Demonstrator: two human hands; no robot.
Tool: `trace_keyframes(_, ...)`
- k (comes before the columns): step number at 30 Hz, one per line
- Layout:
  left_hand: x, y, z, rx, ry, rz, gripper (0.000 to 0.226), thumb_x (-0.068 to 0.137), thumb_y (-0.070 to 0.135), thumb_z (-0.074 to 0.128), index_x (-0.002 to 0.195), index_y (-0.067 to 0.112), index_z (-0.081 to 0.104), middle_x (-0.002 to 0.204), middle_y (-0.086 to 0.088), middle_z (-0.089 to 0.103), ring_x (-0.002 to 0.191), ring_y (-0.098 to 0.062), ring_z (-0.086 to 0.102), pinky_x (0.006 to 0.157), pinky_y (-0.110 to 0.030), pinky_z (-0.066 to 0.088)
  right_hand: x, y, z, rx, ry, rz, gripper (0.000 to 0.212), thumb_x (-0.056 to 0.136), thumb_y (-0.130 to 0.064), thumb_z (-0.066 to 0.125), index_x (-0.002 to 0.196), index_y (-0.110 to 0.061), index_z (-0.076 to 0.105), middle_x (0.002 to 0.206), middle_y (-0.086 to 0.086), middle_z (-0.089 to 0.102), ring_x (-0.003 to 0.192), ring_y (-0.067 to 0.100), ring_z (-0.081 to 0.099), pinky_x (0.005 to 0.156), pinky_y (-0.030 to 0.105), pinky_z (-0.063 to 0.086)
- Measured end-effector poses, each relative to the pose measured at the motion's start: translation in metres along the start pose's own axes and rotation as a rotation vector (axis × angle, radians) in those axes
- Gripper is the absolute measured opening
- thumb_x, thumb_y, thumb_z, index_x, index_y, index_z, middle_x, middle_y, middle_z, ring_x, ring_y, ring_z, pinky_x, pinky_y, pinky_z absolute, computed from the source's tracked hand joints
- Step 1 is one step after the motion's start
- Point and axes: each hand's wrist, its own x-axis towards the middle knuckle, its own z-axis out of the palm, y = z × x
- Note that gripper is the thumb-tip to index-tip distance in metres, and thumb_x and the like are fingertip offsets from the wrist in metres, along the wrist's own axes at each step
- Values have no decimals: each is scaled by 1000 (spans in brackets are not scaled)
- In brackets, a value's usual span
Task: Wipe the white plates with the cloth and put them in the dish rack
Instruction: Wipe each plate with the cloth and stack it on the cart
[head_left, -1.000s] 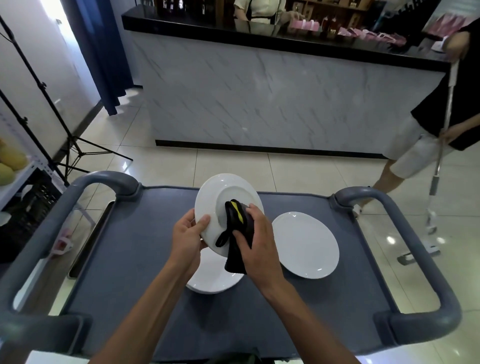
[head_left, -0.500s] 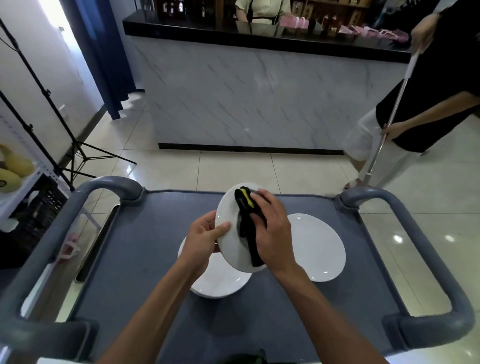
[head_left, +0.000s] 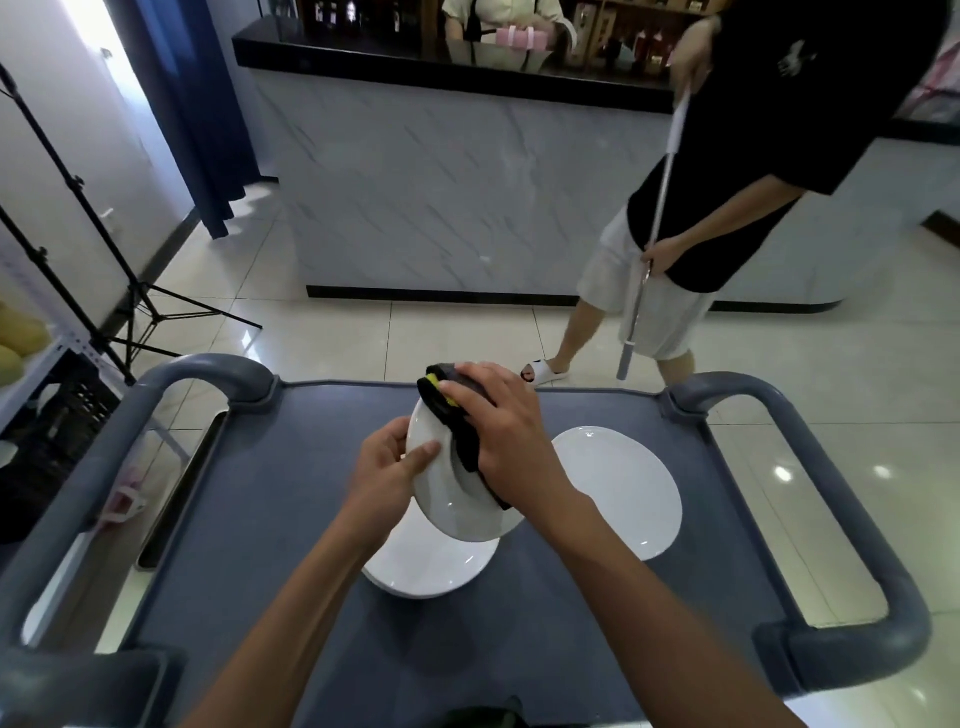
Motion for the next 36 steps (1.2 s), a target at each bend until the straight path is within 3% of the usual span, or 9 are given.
trace_keyframes(4, -1, -1, -3, -48, 46, 34, 21, 86, 23, 66, 104, 12, 70, 94, -12, 74, 84, -25, 67, 73, -44, 52, 11, 9, -5, 88, 2, 170, 43, 92, -4, 50, 133, -13, 61, 139, 7, 54, 128, 27, 47, 110, 45, 37)
trace_keyframes(9, 1, 1, -10, -120, 85, 8, 19, 96, 3, 59, 109, 11, 70, 91, -6, 76, 78, -18, 68, 59, -33, 54, 15, 27, -11, 149, -47, 335, 44, 98, -1, 49, 139, -14, 56, 145, 7, 47, 135, 26, 42, 116, 42, 32)
trace_keyframes(14, 4, 4, -10, -199, 120, -28, 22, 96, 0, 57, 115, 4, 68, 90, -10, 74, 74, -21, 67, 54, -32, 55, 13, 31, -17, 222, -27, 419, 43, 99, -1, 48, 139, -15, 56, 148, 7, 44, 138, 21, 38, 116, 25, 26)
trace_keyframes(18, 3, 2, -12, -256, 135, -53, 24, 96, 2, 56, 116, 5, 68, 92, -10, 74, 76, -20, 68, 57, -32, 56, 9, 35, -21, 282, 19, 460, 42, 98, 0, 51, 137, -13, 58, 142, 5, 52, 134, 19, 44, 116, 30, 31)
trace_keyframes(24, 9, 3, -18, -342, 195, -72, 21, 97, 4, 55, 112, 8, 69, 93, -6, 75, 79, -18, 67, 60, -29, 56, -2, 39, -21, 330, 57, 487, 42, 95, -2, 53, 135, -17, 58, 128, -11, 55, 113, -10, 46, 98, 2, 29)
trace_keyframes(26, 13, 5, -18, -371, 229, -83, 19, 97, 4, 55, 109, 9, 69, 93, -6, 75, 78, -18, 67, 60, -30, 57, -6, 37, -16, 347, 38, 512, 44, 96, -9, 55, 139, -19, 54, 132, -14, 51, 119, -13, 43, 103, 6, 29)
trace_keyframes(29, 19, 7, -16, -395, 274, -96, 19, 97, 3, 55, 109, 8, 69, 93, -6, 74, 79, -19, 66, 60, -30, 57, -13, 31, -6, 337, -14, 522, 50, 95, -16, 61, 143, -19, 49, 147, -4, 43, 136, 8, 38, 115, 25, 29)
trace_keyframes(32, 22, 9, -12, -409, 315, -99, 22, 97, 3, 55, 116, 3, 67, 95, -7, 73, 81, -20, 66, 61, -29, 58, -20, 23, 1, 300, -63, 497, 57, 93, -22, 64, 146, -25, 44, 153, -8, 33, 140, 11, 30, 115, 25, 25)
trace_keyframes(36, 24, 10, -7, -417, 361, -104, 23, 98, 3, 55, 119, 4, 66, 98, -7, 73, 83, -20, 66, 63, -29, 59, -29, 8, 9, 231, -64, 387, 57, 91, -12, 60, 144, -24, 47, 154, -6, 33, 137, 17, 30, 118, 36, 28)
